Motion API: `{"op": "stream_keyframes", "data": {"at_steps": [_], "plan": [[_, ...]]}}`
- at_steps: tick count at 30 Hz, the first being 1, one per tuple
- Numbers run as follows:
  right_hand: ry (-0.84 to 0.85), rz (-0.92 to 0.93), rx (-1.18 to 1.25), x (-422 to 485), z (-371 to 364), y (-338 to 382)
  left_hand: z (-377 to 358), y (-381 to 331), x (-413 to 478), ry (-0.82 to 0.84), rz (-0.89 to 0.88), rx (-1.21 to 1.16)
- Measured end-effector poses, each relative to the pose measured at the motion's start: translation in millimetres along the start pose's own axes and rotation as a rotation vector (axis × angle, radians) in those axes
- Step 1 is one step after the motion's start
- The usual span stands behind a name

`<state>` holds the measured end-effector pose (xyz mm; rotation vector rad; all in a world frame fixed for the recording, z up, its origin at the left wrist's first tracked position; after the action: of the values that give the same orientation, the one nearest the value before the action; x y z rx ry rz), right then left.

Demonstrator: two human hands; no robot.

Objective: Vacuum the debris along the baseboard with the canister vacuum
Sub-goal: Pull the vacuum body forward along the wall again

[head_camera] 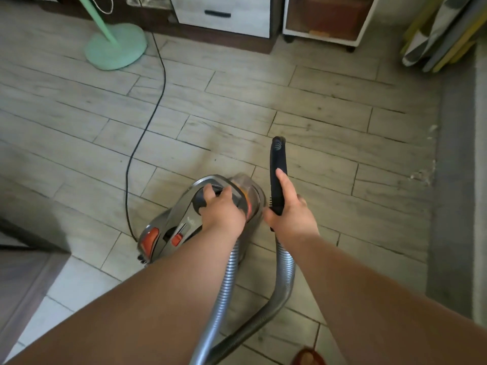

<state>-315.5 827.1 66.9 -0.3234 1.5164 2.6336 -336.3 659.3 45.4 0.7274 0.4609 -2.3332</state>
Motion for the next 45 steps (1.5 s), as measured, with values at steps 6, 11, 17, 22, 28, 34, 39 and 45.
{"op": "stream_keyframes", "data": {"at_steps": [6, 11, 17, 22, 28, 34, 39, 45], "plan": [[-0.042, -0.012, 0.013, 29.6, 52.5, -17.0, -7.7, -70.5, 8.1, 0.033, -0.017, 0.045], [-0.081, -0.002, 0.021, 50.1, 81.6, -23.8, -15.3, -111.7, 10.6, 0.005, -0.048, 0.063], [-0.153, -0.035, 0.064, 56.1, 103.0, -37.6, -9.7, -154.4, 30.3, -0.007, -0.088, 0.024], [-0.296, -0.121, 0.084, 41.3, 133.9, -49.2, 12.9, -181.8, 41.1, -0.035, -0.086, 0.174], [-0.514, -0.307, 0.212, -10.3, 174.8, -61.7, 2.0, -235.2, -40.5, -0.092, -0.546, 0.396], [-0.707, -0.403, 0.335, -73.1, 203.2, -78.7, -78.1, -228.9, -143.4, 0.342, -0.82, 0.28], [-0.798, -0.429, 0.475, -109.5, 207.9, -111.1, -127.7, -208.7, -189.7, 0.564, -0.775, 0.184], [-0.833, -0.422, 0.661, -137.1, 215.6, -159.7, -166.1, -197.7, -218.1, 0.727, -0.61, 0.008]]}}
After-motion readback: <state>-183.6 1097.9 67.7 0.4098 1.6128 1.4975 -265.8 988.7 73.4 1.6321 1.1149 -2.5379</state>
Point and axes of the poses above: each hand's wrist, its own x-axis towards the middle knuckle, its own z-axis out of the back of the hand, y = z × x, the point moved 7 cm from there along x, towards the middle knuckle, and after that the axes turned 14 degrees about z, right-handed, at the moved point
